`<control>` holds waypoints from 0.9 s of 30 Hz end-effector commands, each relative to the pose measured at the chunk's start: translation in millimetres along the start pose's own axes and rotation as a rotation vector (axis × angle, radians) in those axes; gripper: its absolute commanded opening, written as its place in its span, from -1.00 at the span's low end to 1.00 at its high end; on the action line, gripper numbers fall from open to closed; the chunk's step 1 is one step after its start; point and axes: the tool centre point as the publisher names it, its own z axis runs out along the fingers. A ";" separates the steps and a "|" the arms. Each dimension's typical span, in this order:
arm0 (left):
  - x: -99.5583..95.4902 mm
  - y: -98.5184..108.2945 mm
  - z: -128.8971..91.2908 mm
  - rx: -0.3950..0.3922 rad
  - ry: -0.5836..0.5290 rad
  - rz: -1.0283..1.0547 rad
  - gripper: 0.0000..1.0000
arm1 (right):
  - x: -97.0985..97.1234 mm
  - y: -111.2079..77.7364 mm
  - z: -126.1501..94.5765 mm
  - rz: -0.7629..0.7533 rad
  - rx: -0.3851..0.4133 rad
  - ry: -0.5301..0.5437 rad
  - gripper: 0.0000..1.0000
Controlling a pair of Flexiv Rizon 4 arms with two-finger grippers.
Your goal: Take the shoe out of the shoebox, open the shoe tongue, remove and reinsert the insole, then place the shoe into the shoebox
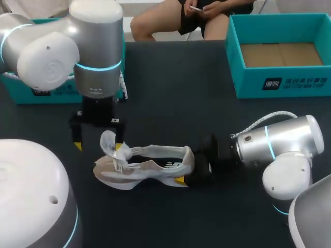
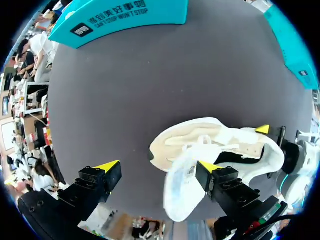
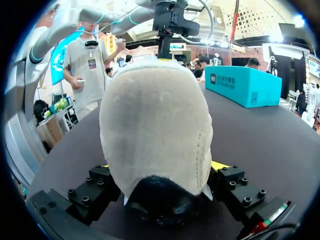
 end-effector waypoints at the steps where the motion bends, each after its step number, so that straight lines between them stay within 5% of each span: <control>1: -4.8 6.3 -28.2 0.067 0.225 0.274 1.00 | -0.4 -2.3 5.3 0.001 0.004 -0.002 -1.00; 6: 10.0 -0.3 -50.7 0.055 0.267 0.569 1.00 | -0.4 -2.3 5.3 0.001 0.004 -0.002 -1.00; 17: 40.8 -12.0 -87.3 -0.035 0.134 1.219 1.00 | -0.4 -2.3 5.3 0.001 0.004 -0.002 -1.00; 20: 51.1 -7.4 -98.3 -0.011 0.084 1.389 0.76 | -0.4 -2.3 5.3 0.001 0.004 -0.002 -1.00; 24: 60.7 0.7 -115.0 0.062 0.035 1.600 -0.03 | -0.4 -2.3 5.3 0.001 0.004 -0.002 -1.00; 27: 69.6 6.6 -124.4 0.120 -0.015 1.736 -0.23 | -0.4 -2.3 5.3 0.001 0.004 -0.002 -1.00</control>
